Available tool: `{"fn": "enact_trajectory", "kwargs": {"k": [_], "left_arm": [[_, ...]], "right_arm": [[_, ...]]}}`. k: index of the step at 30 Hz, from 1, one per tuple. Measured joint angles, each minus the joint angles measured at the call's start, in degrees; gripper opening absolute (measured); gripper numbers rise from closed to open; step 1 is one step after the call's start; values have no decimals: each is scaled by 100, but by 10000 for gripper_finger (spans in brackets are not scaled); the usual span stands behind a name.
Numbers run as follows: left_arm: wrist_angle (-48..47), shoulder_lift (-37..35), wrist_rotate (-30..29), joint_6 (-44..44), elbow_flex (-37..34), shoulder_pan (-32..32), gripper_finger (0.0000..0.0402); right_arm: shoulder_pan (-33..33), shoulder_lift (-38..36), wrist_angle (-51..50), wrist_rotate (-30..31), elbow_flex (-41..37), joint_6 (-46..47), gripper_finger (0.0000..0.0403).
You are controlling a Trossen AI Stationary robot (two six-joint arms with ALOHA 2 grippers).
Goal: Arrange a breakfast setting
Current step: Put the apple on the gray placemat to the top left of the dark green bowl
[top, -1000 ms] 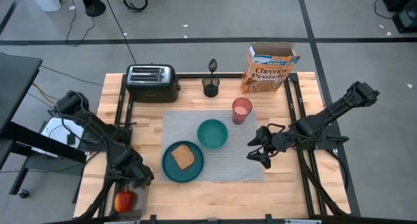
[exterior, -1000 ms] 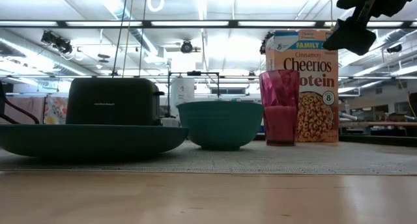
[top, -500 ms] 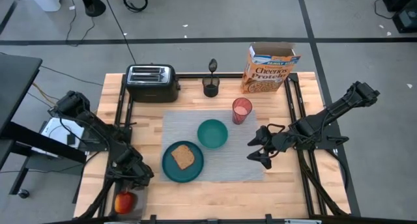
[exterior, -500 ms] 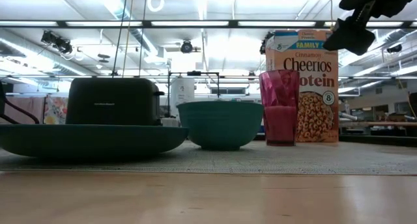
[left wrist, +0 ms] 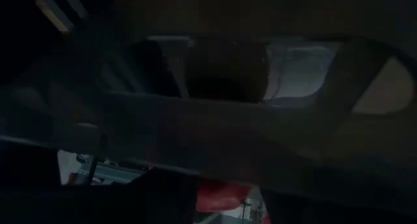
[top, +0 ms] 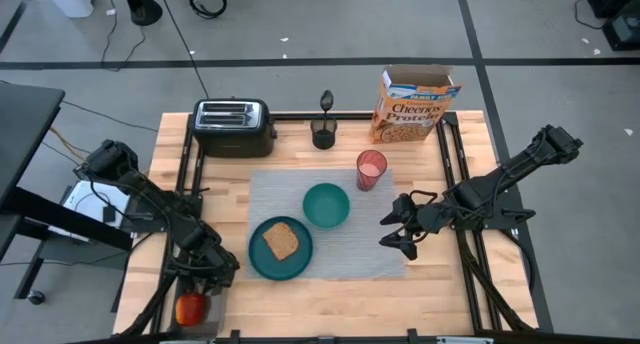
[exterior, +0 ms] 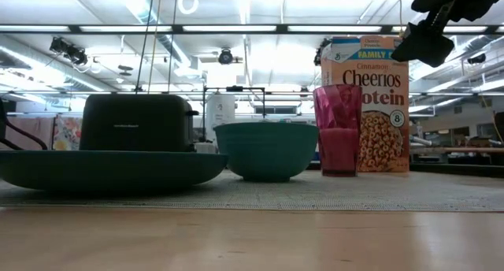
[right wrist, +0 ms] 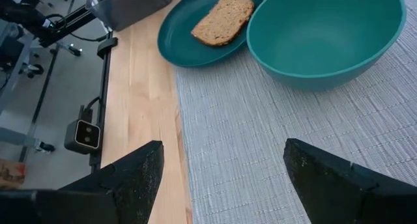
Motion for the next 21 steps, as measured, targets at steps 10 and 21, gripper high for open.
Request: {"fn": "enact_trajectory", "kwargs": {"k": [10, 21], "left_arm": [[-202, -17, 115, 62, 4, 0, 146], [-1255, -210, -821, -258, 551, -738, 177]], "right_arm": [[0, 0, 0, 4, 0, 0, 320], [0, -4, -44, 4, 0, 196, 320]]}}
